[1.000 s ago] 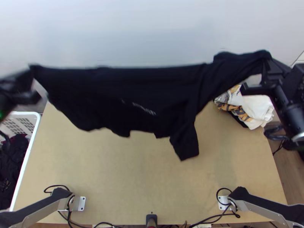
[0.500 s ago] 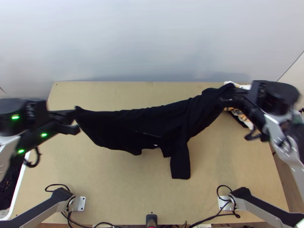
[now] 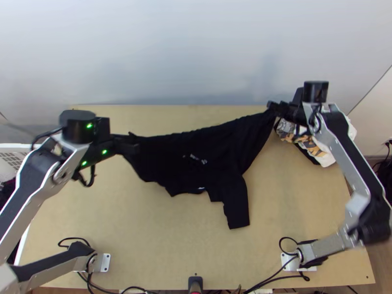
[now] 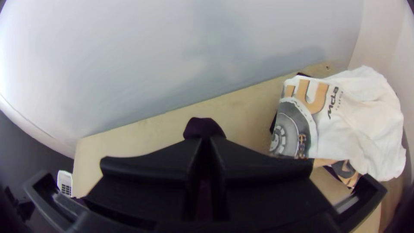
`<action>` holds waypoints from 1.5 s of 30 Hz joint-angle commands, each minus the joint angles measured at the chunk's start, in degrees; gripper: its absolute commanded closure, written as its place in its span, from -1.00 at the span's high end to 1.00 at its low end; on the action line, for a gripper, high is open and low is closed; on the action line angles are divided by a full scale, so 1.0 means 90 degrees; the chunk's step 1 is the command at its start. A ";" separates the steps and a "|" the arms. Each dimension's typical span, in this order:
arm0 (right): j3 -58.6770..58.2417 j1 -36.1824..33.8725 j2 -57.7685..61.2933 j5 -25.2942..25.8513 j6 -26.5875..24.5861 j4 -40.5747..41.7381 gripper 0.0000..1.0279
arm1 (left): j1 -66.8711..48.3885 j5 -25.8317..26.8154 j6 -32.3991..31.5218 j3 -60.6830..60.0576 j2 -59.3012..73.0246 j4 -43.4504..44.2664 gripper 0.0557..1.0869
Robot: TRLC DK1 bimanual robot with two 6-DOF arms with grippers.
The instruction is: Fold the t-shirt
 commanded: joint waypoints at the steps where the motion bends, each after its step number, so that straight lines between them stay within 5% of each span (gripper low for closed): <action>1: 0.0839 -0.0437 0.1341 -0.0353 0.0413 0.0102 -0.95 | 0.0205 0.0007 -0.0028 -0.0132 0.0828 0.0675 -0.93; 4: 0.0810 -0.0339 0.1331 -0.0363 0.0501 0.0112 -0.93 | 0.0254 0.0007 -0.0019 -0.0151 0.1072 0.0841 -0.93; 9: 0.0810 -0.0280 0.1292 -0.0353 0.0697 0.0112 0.24 | 0.0303 0.0016 -0.0019 -0.0161 0.1433 0.1114 -0.93; 13: 0.0966 -0.0193 0.1204 -0.0539 0.1019 0.0102 0.93 | 0.0342 0.0016 0.0001 -0.0112 0.1658 0.1339 -0.93; 21: 0.0917 0.1028 0.0530 -0.0998 0.1126 -0.0396 0.93 | 0.0986 0.0026 0.0245 0.0415 0.2195 0.1583 -0.93; 33: -0.0489 0.3870 0.0052 -0.1174 0.0052 -0.1080 0.89 | 0.1279 0.0065 0.0372 0.0757 0.2625 0.1622 -0.93; 45: -0.0147 0.4612 0.1380 -0.1691 0.0052 -0.1060 0.86 | 0.1279 0.0065 0.0343 0.0718 0.2781 0.1739 -0.93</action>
